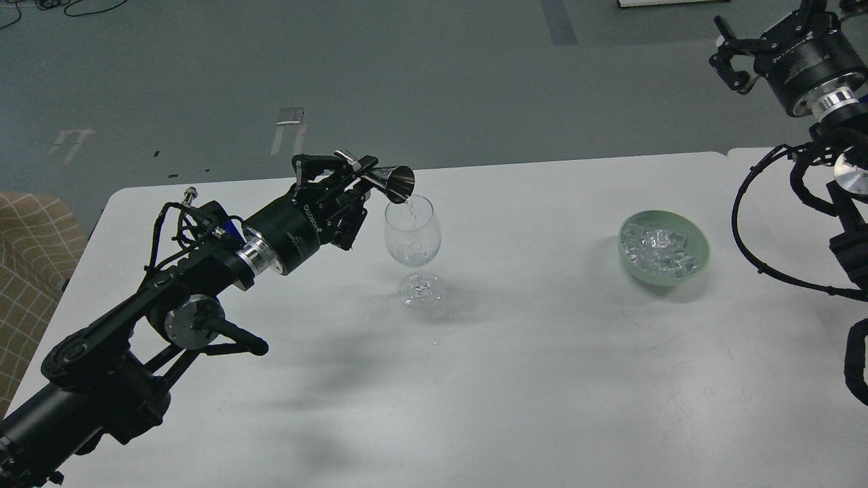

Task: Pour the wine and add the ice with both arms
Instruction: 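Tilt the jigger with the left gripper to pour into the glass, then turn the jigger upright and bring it back with the left gripper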

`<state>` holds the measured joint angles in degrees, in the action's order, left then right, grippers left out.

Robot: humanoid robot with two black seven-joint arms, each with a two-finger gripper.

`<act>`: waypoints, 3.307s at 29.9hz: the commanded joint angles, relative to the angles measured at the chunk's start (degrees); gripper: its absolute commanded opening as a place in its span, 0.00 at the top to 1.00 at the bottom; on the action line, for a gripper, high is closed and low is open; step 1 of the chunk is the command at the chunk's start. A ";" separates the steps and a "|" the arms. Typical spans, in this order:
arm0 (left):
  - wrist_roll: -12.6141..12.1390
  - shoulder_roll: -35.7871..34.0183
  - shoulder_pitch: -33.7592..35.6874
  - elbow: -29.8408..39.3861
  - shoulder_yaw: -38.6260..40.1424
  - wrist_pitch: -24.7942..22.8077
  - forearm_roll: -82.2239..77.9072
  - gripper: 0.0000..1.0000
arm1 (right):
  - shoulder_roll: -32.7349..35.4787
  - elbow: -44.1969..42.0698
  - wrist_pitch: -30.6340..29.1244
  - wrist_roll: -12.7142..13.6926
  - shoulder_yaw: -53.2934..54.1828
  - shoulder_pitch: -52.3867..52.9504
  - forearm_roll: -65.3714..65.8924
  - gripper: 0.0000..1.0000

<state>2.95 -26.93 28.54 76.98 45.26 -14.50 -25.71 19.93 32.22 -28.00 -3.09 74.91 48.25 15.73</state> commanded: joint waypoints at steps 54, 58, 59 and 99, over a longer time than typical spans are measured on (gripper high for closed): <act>0.04 -4.80 5.13 4.24 3.08 -2.90 -10.15 1.00 | 3.72 5.14 0.00 0.72 -0.82 -1.23 0.27 0.00; 0.56 -4.62 2.41 3.80 5.88 -2.46 1.07 1.00 | 3.72 4.00 0.00 0.80 -0.73 -1.23 0.27 0.00; 0.83 -4.01 1.27 3.53 7.37 -2.55 4.84 1.00 | 3.80 4.00 0.00 0.80 -0.73 -1.23 0.27 0.00; -0.05 16.39 -1.03 -36.54 36.91 3.43 34.41 1.00 | 7.58 1.09 2.78 2.91 -1.17 -4.75 0.70 0.00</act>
<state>2.83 -10.55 25.49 44.86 81.36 -10.80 8.31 26.17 33.05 -25.21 -0.17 73.69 44.15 16.59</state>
